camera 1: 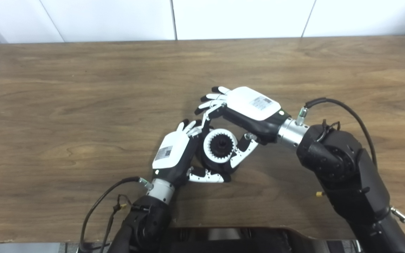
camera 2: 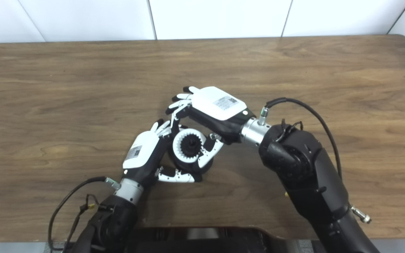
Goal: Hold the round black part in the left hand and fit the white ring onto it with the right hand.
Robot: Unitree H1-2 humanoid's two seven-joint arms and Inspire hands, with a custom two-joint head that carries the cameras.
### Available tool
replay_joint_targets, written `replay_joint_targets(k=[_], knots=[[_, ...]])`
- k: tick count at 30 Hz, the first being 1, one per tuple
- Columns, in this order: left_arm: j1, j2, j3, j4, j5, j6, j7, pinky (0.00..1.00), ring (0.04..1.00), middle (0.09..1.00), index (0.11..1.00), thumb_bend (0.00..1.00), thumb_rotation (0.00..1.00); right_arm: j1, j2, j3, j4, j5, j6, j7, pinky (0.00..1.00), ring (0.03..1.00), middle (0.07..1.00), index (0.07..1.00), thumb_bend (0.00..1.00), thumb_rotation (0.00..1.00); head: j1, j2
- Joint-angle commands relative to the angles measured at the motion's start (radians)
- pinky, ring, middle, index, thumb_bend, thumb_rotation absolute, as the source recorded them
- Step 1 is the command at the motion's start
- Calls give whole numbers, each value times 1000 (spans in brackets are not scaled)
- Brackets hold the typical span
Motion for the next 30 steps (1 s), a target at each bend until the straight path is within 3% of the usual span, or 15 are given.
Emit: replay_joint_targets(k=[1,5,12,24,26,30], knots=[[15,7,-19,-18,5,-1,-34,1000,936,830,485,519,65,-13,-4,-33,4,2,56,-19,1000,911,817,484,525,139,-1,1],[15,11,-18,-20,-2,-3,-35,1000,936,828,485,519,65,-8,0,-44,11,45,105,-27,1000,903,815,484,525,141,0,4],[21,11,-12,-32,-15,2,-45,1000,945,833,485,519,63,-6,1,-55,27,72,154,-51,875,864,796,483,526,142,0,8],[17,15,-12,-26,-11,-5,-39,1000,940,832,485,519,64,-9,-11,-42,50,75,178,-60,833,853,790,490,525,148,-4,7],[16,14,-11,-24,-10,-3,-40,1000,943,835,485,519,65,-14,-15,-35,48,67,190,-50,876,872,815,627,883,259,-4,7],[14,13,-11,-20,-13,-3,-40,1000,945,837,485,519,65,-36,-32,-15,29,47,226,-14,957,933,884,772,995,398,-7,4]])
